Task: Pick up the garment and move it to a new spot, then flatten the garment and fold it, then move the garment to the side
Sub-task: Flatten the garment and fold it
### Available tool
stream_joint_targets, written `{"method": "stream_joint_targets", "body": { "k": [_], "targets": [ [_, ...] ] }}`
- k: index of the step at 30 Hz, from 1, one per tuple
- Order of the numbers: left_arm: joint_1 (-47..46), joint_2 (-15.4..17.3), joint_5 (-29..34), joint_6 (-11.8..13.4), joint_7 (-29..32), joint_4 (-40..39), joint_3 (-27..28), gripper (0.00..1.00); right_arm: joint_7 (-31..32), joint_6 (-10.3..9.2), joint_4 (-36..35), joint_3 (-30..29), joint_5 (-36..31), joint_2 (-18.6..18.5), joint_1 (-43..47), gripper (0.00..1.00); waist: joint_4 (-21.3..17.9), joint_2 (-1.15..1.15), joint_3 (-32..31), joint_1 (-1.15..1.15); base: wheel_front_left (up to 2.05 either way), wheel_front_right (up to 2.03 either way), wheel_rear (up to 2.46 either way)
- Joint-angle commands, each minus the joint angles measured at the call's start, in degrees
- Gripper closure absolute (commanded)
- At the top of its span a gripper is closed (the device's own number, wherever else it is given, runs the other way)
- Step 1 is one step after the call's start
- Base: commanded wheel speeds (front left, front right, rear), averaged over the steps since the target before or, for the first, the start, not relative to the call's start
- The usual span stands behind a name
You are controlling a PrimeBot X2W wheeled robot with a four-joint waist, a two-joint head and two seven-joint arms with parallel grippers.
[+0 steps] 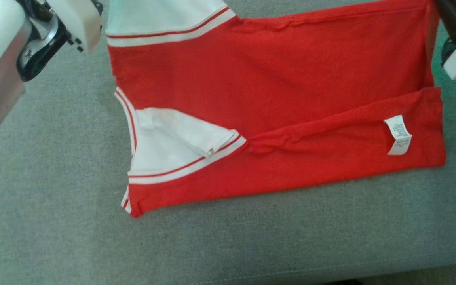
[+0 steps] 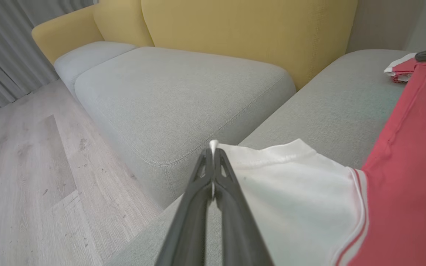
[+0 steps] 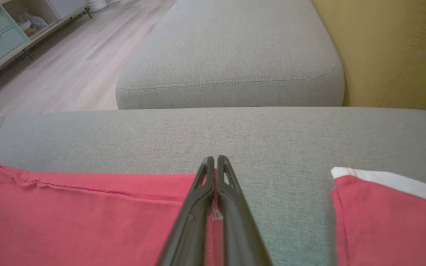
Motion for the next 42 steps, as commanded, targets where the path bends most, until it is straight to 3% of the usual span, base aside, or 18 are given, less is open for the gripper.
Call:
{"method": "stream_joint_targets", "body": {
  "k": [1, 5, 9, 20, 26, 32, 33, 34, 35, 38, 42],
  "targets": [
    [-3.3, 3.3, -0.4, 0.1, -0.8, -1.7, 2.3, 1.0, -1.7, -0.05, -1.1, -0.6, 0.8, -2.7, 1.2, 1.0, 0.0, 0.0, -0.6, -0.01, 0.0, 0.0, 0.0],
    [-0.9, 5.7, -1.3, 0.2, -1.0, -4.2, 2.1, 1.0, -3.3, -0.05, -1.7, -0.3, 1.3, -3.8, 3.2, 1.0, 0.1, 0.0, -1.5, -0.01, 0.0, 0.0, 0.0],
    [4.9, 10.1, -3.0, 2.2, -0.3, -10.4, 1.4, 1.0, -5.6, -0.05, -2.6, -0.1, 2.2, -5.5, 7.1, 1.0, 0.6, 0.0, -2.9, -0.01, 0.0, 0.0, 0.0],
    [24.7, 18.8, -4.3, 13.6, -0.3, -31.0, -1.4, 1.0, -13.6, -0.05, -4.2, -0.6, -0.6, -9.0, 19.5, 1.0, 2.0, 0.0, -5.6, -0.01, 0.0, 0.0, 0.0],
    [32.5, 21.2, -4.9, 18.8, -1.1, -38.0, -1.9, 1.0, -15.9, -0.05, -4.5, -5.0, -4.0, -7.1, 27.3, 1.0, 2.7, 0.0, -6.6, -0.01, 0.0, 0.0, 0.0],
    [36.6, 20.2, -6.6, 21.7, -3.2, -40.0, -1.9, 1.0, -16.2, -0.05, -5.1, -11.5, -7.4, -4.6, 34.3, 1.0, 3.4, 0.0, -7.5, -0.01, 0.0, 0.0, 0.0],
    [37.2, 19.6, -6.9, 22.1, -4.1, -39.8, -1.8, 1.0, -16.2, -0.05, -5.0, -12.7, -8.3, -3.9, 35.3, 0.6, 3.4, 0.0, -7.6, -0.01, 0.0, 0.0, 0.0],
    [38.0, 18.8, -7.3, 22.4, -5.0, -39.5, -1.7, 0.59, -16.2, -0.05, -4.9, -14.7, -9.1, -2.9, 36.1, 0.0, 3.3, 0.0, -7.7, -0.01, 0.0, 0.0, 0.0],
    [38.9, 18.0, -7.8, 22.9, -6.3, -39.0, -1.4, 0.0, -16.2, -0.05, -4.9, -17.2, -10.2, -1.7, 36.7, 0.0, 3.3, 0.0, -7.9, -0.01, 0.0, 0.0, 0.0],
    [41.4, 15.0, -8.2, 24.9, -10.6, -36.6, -0.6, 0.0, -16.3, -0.05, -5.8, -26.4, -15.0, 2.9, 39.8, 0.0, 3.1, 0.0, -8.7, -0.01, 0.0, 0.0, 0.0],
    [45.8, 9.5, -7.3, 30.3, -14.9, -32.7, 3.3, 0.0, -16.3, -0.05, -10.2, -41.4, -24.6, 11.8, 46.6, 0.0, 3.1, 0.0, -10.6, -0.01, 0.0, 0.0, 0.0]
  ]
}}
